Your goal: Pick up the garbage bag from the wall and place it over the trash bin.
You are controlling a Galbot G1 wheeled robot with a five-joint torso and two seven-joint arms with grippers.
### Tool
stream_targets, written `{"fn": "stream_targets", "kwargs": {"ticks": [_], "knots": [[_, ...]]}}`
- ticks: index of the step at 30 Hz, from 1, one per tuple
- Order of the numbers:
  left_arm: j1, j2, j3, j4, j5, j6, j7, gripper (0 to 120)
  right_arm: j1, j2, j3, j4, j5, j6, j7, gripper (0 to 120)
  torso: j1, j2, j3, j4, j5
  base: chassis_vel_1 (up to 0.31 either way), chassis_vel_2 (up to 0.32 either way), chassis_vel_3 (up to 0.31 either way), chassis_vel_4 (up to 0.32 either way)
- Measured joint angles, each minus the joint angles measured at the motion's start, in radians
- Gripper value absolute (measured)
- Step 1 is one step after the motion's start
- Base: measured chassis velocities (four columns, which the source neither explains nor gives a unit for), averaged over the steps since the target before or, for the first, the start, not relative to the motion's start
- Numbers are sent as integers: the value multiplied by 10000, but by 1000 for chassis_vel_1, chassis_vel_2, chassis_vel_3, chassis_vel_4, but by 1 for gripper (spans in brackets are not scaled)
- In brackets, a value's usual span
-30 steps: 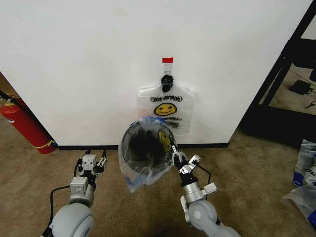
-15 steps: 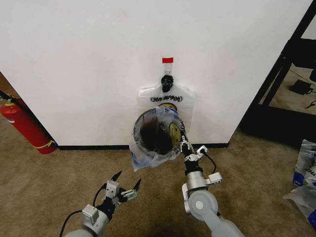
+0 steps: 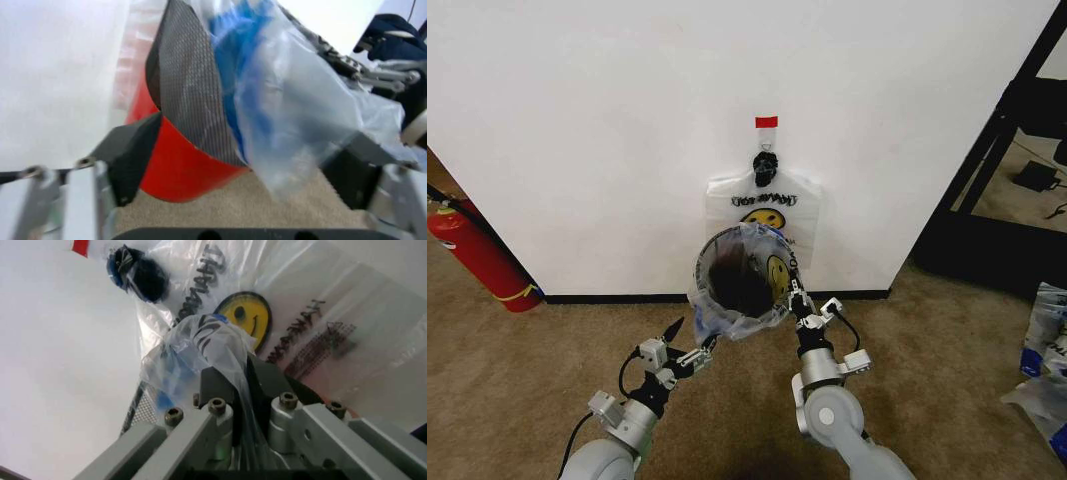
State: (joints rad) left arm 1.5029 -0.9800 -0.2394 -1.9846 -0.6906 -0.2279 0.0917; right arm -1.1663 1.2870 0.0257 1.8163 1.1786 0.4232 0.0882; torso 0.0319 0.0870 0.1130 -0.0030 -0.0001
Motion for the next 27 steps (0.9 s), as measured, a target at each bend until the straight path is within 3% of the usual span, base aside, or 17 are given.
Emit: {"fn": "stream_targets", "kwargs": {"ticks": [2,5,8,11,20,27], "knots": [[-24,0,22,29,22,-1,32,72,19,13,-3,-14,-5,-1,1,1,0,0,0,0,0,0,0,0,0],[-100,25,133,176,139,-9,232,57,67,69,-6,-63,-13,-3,4,1,0,0,0,-1,0,0,0,0,0],[-127,27,187,222,180,-18,291,53,76,99,-7,-84,-24,-3,4,1,0,0,0,0,0,0,0,0,0],[-267,-6,311,336,226,-53,362,36,74,165,-7,-115,-46,-3,3,1,0,0,0,0,1,0,0,0,0],[-629,19,373,668,186,-209,693,3,42,199,21,-120,-73,-3,-28,1,0,0,0,-1,0,0,0,0,0],[-695,19,346,1155,729,-301,999,0,64,287,-46,-65,-67,-9,-27,1,0,0,0,-1,0,0,0,0,0]]}}
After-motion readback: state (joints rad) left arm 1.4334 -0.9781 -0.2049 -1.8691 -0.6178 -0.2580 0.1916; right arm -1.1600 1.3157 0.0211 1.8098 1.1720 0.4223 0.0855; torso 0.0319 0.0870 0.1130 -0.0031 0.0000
